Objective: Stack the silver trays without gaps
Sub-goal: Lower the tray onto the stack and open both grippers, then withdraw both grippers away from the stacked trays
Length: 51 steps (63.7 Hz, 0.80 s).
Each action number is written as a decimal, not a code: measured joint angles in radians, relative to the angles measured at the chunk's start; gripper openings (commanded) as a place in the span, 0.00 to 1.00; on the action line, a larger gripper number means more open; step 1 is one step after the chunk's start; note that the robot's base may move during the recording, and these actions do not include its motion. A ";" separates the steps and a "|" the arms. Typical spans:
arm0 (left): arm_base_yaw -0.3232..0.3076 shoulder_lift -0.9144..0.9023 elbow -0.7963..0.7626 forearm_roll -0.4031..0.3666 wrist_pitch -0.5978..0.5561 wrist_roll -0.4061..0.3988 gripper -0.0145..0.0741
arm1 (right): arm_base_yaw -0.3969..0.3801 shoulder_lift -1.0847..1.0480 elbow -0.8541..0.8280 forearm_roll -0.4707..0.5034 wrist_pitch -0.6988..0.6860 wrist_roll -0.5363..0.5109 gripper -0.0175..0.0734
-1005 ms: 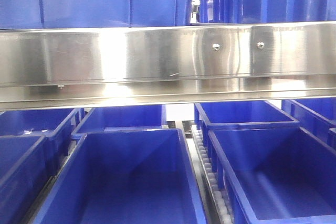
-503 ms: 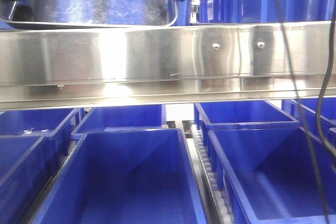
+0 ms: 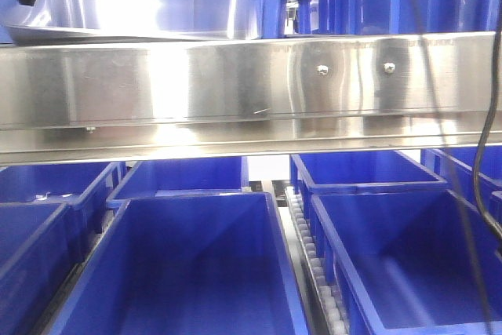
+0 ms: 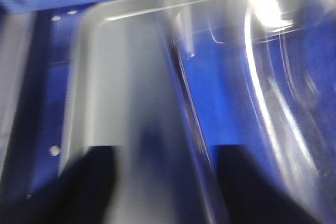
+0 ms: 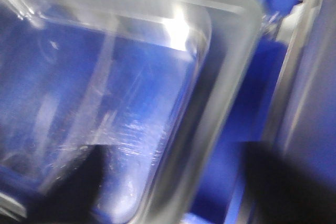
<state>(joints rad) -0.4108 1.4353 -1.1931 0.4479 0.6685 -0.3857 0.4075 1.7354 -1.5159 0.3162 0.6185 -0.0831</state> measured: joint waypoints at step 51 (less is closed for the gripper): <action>0.042 -0.386 -0.080 -0.022 0.000 -0.006 0.18 | 0.000 -0.277 -0.057 0.004 0.087 -0.001 0.11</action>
<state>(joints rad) -0.3690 1.0496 -1.2731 0.4263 0.6684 -0.3918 0.4075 1.4588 -1.5731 0.3199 0.7053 -0.0846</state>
